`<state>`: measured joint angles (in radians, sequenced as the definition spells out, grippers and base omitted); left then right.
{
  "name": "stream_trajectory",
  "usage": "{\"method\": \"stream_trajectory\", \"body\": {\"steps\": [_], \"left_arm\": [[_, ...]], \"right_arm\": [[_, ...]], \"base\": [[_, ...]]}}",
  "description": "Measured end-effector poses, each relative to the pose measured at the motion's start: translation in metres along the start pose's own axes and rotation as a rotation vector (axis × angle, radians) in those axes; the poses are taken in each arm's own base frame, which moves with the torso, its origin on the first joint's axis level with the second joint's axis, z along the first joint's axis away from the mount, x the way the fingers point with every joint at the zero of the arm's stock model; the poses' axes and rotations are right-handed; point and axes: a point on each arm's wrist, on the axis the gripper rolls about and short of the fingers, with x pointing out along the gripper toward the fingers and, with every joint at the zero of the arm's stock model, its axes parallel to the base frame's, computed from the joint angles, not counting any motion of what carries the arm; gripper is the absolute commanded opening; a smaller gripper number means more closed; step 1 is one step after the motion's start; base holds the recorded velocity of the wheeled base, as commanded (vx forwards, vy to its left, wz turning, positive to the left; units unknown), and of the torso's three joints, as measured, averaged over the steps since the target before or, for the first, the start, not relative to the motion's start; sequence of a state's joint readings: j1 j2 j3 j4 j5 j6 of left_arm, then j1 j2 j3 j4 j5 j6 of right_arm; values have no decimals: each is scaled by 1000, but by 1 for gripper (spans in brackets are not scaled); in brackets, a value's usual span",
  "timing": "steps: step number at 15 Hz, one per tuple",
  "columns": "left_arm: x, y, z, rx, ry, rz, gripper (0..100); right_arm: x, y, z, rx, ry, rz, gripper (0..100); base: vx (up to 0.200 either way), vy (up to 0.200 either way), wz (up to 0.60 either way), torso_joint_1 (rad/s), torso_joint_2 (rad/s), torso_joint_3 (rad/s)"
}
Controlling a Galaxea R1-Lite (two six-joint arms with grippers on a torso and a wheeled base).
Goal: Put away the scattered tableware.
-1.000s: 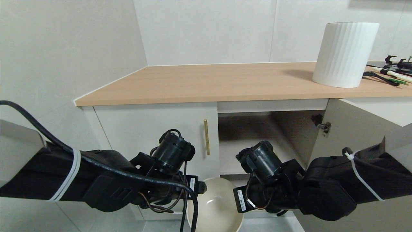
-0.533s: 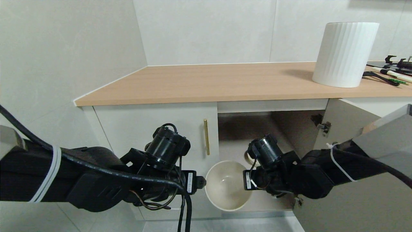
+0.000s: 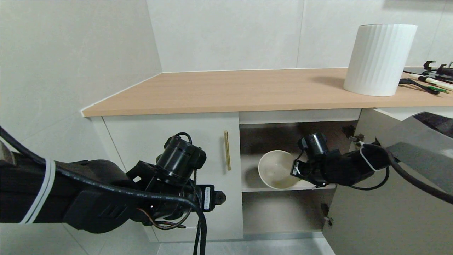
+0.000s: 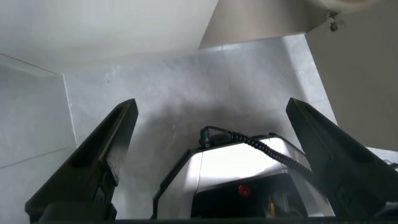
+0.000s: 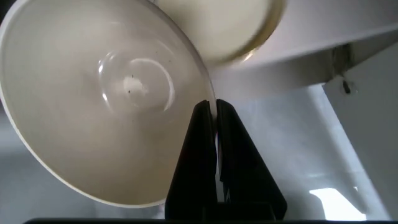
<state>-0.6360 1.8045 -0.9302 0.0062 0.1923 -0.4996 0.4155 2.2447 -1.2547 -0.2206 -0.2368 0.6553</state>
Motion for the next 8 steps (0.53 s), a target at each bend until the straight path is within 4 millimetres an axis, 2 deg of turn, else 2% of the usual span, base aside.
{"method": "stream_trajectory", "body": {"steps": [4,8], "left_arm": [[0,0,0,1,1,0,100],[0,0,0,1,2,-1,100]], "right_arm": [[28,-13,25,108,-61,-39,0],[54,-26,34,140,-103,-96,0]], "base": [[0,0,0,0,0,0],[0,0,0,0,0,0]]}}
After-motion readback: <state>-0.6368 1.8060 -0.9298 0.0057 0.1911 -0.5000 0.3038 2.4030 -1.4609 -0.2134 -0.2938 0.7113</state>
